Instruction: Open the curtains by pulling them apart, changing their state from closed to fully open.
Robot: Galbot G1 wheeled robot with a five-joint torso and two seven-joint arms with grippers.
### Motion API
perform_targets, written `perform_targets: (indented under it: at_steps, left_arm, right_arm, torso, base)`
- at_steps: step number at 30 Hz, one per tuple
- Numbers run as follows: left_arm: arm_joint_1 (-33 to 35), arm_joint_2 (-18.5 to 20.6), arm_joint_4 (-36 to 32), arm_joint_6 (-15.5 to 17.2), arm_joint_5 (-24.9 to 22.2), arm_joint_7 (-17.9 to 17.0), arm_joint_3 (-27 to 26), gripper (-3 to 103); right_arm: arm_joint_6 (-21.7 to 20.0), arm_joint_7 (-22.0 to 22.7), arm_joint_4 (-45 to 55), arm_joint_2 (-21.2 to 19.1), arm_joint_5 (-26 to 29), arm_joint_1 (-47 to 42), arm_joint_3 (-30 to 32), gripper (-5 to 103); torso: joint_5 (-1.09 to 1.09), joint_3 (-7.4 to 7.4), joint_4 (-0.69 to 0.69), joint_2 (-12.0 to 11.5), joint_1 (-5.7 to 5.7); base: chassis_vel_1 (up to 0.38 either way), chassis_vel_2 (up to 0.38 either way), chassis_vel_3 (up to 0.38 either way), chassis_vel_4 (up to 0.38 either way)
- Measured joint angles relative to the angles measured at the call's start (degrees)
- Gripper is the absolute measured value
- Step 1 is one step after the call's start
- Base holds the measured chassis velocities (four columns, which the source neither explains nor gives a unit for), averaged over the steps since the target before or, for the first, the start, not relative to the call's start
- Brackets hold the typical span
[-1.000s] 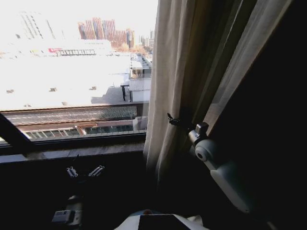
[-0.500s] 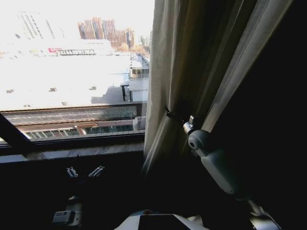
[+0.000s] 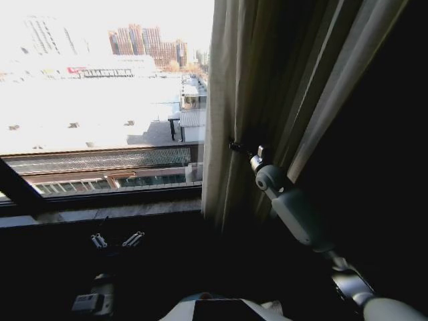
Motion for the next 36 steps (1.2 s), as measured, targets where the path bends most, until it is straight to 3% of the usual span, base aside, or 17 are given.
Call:
perform_targets:
  at_steps: [2,3,4,9,13,21,22,36]
  left_arm:
    - [-0.1,0.0,0.0,0.0,0.1,0.0,0.0,100]
    - [-0.2,-0.1,0.0,0.0,0.1,0.0,0.0,100]
    - [-0.2,-0.2,0.0,0.1,0.2,0.0,0.1,100]
    - [-0.3,-0.6,-0.1,0.1,0.6,0.0,0.3,100]
    - [-0.4,-0.6,-0.1,0.2,0.9,0.0,0.4,100]
    - [-0.7,-0.6,-0.2,0.4,0.9,0.0,0.4,100]
    - [-0.8,-0.7,-0.1,0.4,1.0,0.0,0.5,100]
    - [-1.3,-0.7,0.1,0.5,1.1,0.0,0.6,100]
  right_arm:
    - [0.1,-0.2,-0.1,-0.3,0.1,0.2,0.0,81]
    - [0.1,-0.3,-0.2,-0.5,0.1,0.4,0.0,81]
    - [0.2,-0.4,-0.4,-0.7,0.2,0.8,0.0,70]
    - [0.2,-0.4,-0.5,-1.2,0.8,1.4,0.3,59]
    - [0.3,-0.3,-0.1,-1.5,1.1,1.7,0.4,37]
    - [0.3,-0.3,0.2,-1.8,1.2,1.6,0.5,16]
    - [0.4,-0.3,0.2,-2.0,1.2,1.6,0.6,5]
    - [0.5,-0.3,-0.8,-2.7,1.3,1.1,2.6,0]
  torso:
    - [0.0,0.0,-0.01,0.0,0.0]
    - [0.0,0.0,-0.01,0.0,0.0]
    - [0.0,0.0,-0.01,0.0,0.0]
    - [0.0,0.0,0.0,0.0,0.0]
    - [0.0,0.0,0.0,0.0,0.0]
    - [0.0,0.0,0.0,0.0,0.0]
    - [0.0,0.0,0.0,0.0,0.0]
    - [0.0,0.0,0.0,0.0,0.0]
  base:
    - [0.0,0.0,0.0,0.0]
    - [0.0,0.0,0.0,0.0]
    - [0.0,0.0,0.0,0.0]
    - [0.0,0.0,0.0,0.0]
    - [0.0,0.0,0.0,0.0]
    - [0.0,0.0,0.0,0.0]
    - [0.0,0.0,0.0,0.0]
    - [0.0,0.0,0.0,0.0]
